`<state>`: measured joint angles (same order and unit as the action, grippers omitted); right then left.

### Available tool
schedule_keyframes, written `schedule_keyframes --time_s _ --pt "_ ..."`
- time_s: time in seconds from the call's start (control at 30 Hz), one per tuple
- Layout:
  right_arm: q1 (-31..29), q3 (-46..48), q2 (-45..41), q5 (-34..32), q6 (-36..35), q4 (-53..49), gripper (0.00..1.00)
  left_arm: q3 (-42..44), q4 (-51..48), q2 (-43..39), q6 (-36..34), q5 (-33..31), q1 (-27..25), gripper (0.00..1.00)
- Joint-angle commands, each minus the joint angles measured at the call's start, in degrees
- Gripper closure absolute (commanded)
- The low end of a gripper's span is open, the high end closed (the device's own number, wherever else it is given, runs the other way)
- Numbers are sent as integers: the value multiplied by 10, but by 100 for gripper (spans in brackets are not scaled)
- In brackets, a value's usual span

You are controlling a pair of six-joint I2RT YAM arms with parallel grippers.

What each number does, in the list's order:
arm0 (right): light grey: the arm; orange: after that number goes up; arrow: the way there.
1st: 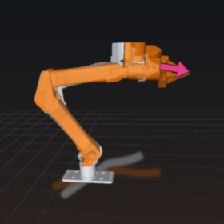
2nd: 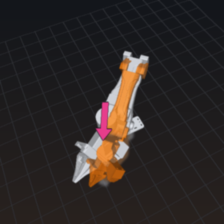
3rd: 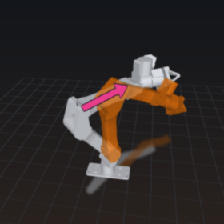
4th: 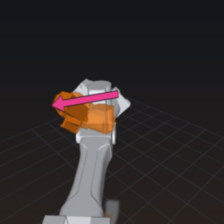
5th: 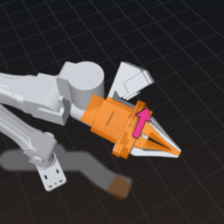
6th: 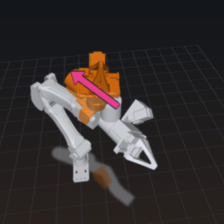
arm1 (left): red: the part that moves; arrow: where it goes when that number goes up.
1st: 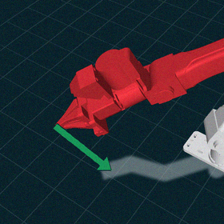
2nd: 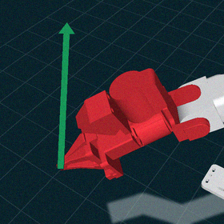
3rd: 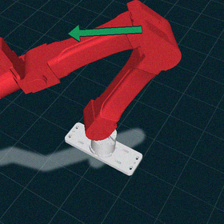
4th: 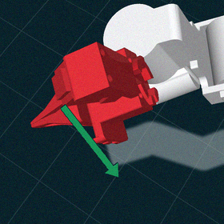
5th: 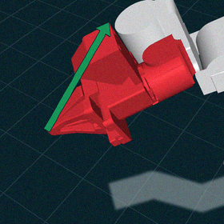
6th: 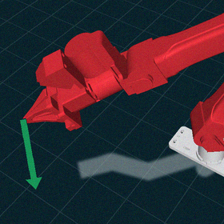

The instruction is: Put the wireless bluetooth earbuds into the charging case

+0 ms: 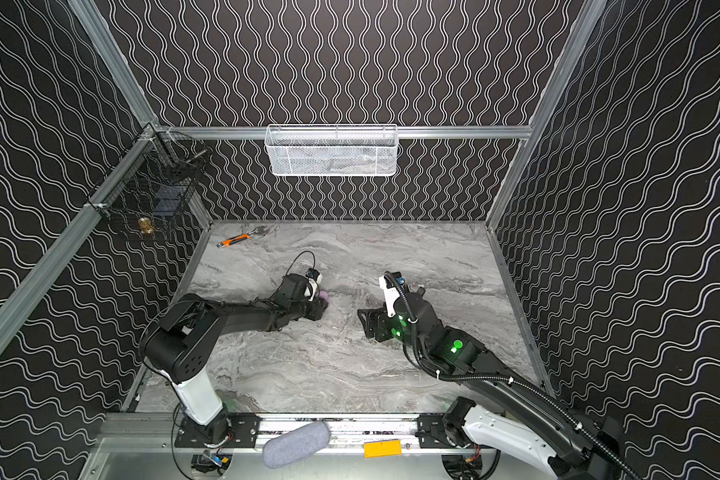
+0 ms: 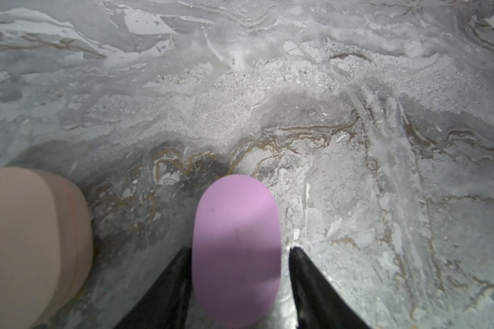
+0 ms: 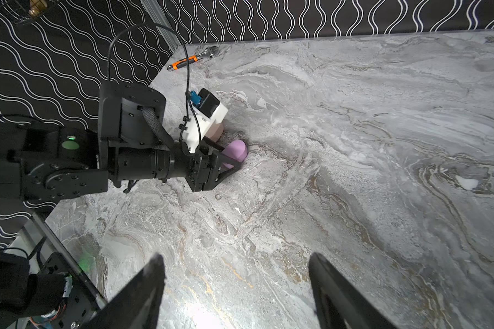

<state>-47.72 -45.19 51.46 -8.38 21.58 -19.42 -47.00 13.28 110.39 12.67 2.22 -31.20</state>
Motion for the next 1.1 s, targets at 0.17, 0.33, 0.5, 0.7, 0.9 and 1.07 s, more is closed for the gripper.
schedule_keyframes --time_s 0.17,0.33,0.5,0.7,0.9,1.07 --pt "1 10 -9 -34 1 -2 1 -18 -43 -71 -24 -3 -1 23" --pt "10 -8 -4 -75 -6 -23 0 -30 -91 -139 -55 -12 3 19" --pt "63 -16 -1 -111 -22 -27 0 -36 -109 -222 -81 -13 27 15" --pt "213 -10 7 -109 -53 23 0 -31 -122 -295 -107 19 126 1" --pt "372 14 58 -83 -20 82 0 13 -81 -342 -123 69 284 1" --pt "418 35 114 -93 -11 146 0 64 -7 -345 -126 107 384 1"
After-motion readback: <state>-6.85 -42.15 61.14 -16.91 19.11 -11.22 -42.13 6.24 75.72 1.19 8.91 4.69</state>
